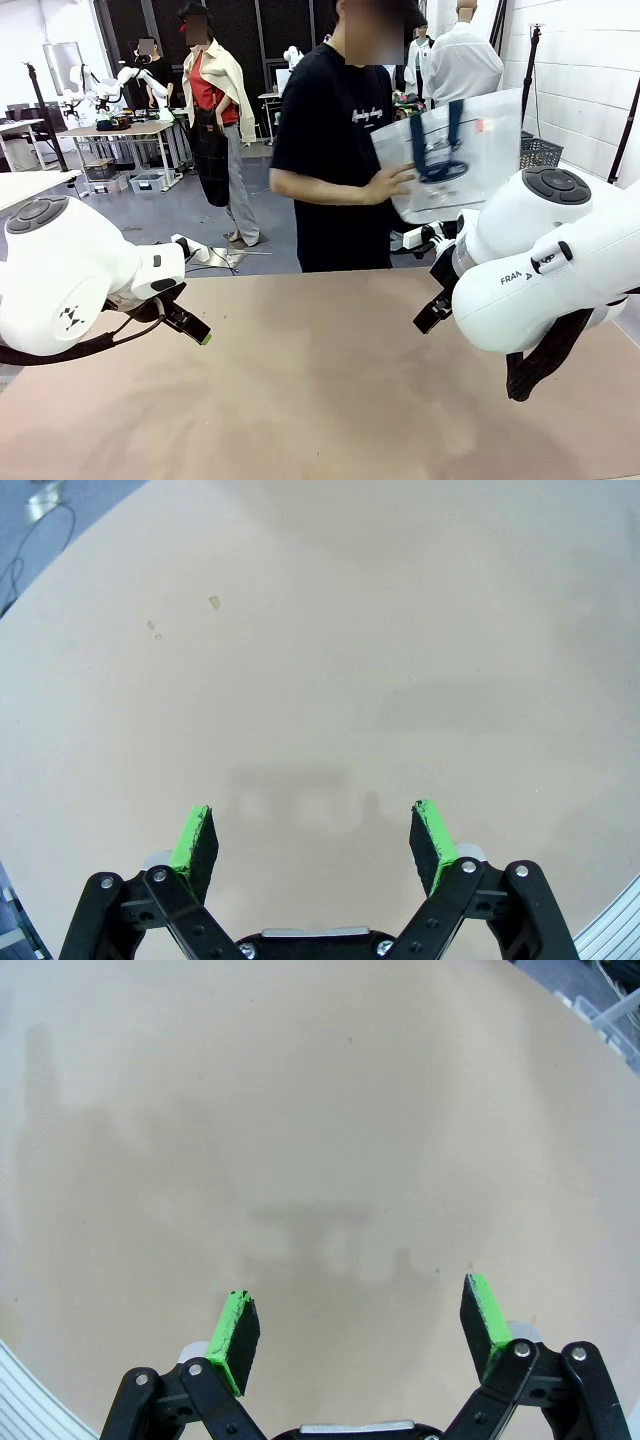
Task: Transfer purchased items from the store into the shopping bag.
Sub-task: Open the Reusable shopping bag in the center of the table.
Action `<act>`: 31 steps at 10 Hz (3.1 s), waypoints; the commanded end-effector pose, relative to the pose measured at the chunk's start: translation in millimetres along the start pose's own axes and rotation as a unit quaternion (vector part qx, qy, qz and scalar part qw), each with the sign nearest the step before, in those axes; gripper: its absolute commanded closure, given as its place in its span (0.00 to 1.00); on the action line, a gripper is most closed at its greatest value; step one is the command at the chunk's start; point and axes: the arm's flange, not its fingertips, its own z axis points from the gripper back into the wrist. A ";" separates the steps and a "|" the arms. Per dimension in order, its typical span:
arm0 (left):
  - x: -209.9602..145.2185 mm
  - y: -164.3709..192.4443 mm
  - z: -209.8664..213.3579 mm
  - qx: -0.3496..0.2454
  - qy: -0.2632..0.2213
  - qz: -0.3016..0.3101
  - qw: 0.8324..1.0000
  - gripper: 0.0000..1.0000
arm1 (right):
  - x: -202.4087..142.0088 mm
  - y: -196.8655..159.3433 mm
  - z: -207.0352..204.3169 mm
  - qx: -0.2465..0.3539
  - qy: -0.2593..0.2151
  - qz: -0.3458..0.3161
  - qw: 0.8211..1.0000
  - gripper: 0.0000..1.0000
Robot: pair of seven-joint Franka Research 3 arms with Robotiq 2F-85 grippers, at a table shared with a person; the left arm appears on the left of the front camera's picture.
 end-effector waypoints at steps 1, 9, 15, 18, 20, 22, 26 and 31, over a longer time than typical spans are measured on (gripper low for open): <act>-0.4 1.4 0.0 0.000 0.000 0.002 1.000 0.00 | 0.0 -0.1 0.0 0.000 0.000 0.000 1.000 0.00; -0.4 1.4 0.0 0.000 0.000 0.002 1.000 0.00 | 0.0 -0.1 0.0 0.000 0.000 0.000 1.000 0.00; -0.4 1.4 0.0 0.000 0.000 0.002 1.000 0.00 | 0.0 -0.1 0.0 0.000 0.000 0.000 1.000 0.00; -0.4 1.4 0.0 0.000 0.000 0.002 1.000 0.00 | 0.0 -0.1 0.0 0.000 0.000 0.000 1.000 0.00; -0.4 1.4 0.0 0.000 0.000 0.002 1.000 0.00 | 0.0 -0.1 0.0 0.000 0.000 0.000 1.000 0.00; -0.4 1.4 0.0 0.000 0.000 0.002 1.000 0.00 | 0.0 -0.1 0.0 0.000 0.000 0.000 1.000 0.00; -0.4 1.4 0.0 0.000 0.000 0.002 1.000 0.00 | 0.0 -0.1 0.0 0.000 0.000 0.000 1.000 0.00; -0.4 1.4 0.0 0.000 0.000 0.002 1.000 0.00 | 0.0 -0.1 0.0 0.000 0.000 0.000 1.000 0.00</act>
